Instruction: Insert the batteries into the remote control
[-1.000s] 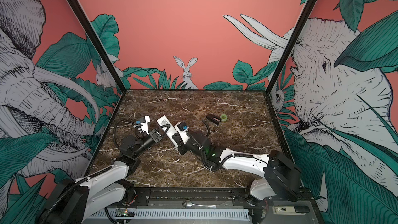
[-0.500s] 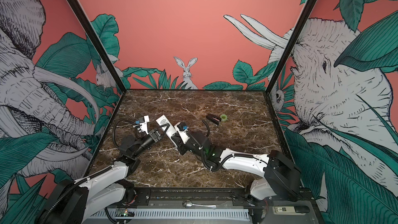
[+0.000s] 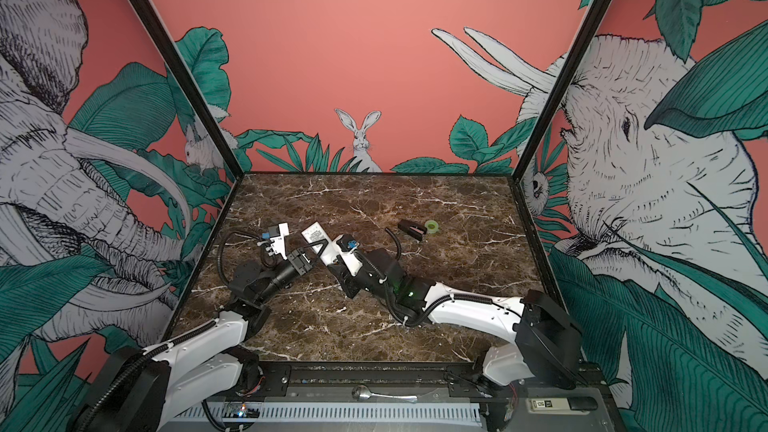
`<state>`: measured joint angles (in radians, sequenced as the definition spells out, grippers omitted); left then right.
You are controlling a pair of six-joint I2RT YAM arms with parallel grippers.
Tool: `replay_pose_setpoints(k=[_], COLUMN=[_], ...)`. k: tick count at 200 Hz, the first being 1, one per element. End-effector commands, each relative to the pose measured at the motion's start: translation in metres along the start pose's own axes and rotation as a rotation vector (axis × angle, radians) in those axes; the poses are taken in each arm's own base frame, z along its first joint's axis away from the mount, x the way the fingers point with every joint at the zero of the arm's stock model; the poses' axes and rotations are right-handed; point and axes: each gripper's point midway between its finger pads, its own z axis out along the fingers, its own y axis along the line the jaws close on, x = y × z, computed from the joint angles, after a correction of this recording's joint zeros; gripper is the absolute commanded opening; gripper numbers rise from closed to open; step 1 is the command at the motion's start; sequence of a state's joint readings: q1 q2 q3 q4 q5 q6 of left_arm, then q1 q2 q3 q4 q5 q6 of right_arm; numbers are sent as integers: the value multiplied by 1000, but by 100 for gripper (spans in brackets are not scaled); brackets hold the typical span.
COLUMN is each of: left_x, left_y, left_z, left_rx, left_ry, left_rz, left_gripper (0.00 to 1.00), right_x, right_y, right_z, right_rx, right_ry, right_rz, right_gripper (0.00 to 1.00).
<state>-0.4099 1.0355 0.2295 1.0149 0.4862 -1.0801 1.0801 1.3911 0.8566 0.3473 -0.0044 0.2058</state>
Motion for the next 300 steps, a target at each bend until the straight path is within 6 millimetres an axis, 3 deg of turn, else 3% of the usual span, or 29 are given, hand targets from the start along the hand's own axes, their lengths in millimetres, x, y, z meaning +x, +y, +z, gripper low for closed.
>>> replay_pose_setpoints(k=[1,41,71,133,169,253,300], left_x=[-8,-4,3,20,31,42,43], left_y=[-22,-21,-21,-38,-46,-59,-65], left_z=[1,2,3,0,-5,-15,-18], left_rx=[67,61,64,130,144,177,193], left_ry=[-13,13,57,182,258,334,340], left_rz=[40,45,47,60,70,71,69], left_gripper=[0,0,0,0,0,0,0], right_x=[-20,-32,-27,-30,-30,-17,-15], right_y=[4,11,16,22,34,51,60], right_z=[-11,-24,-34,-81,-98,-85,-78], right_rx=[-3,-33,-60,-108,-189,-206,-223], right_ry=[-32,-34,52,148,173,284,295], right_rz=[-27,-76,-181,-437,-542,-756,-814], right_gripper=[38,42,42,43,46,48,40])
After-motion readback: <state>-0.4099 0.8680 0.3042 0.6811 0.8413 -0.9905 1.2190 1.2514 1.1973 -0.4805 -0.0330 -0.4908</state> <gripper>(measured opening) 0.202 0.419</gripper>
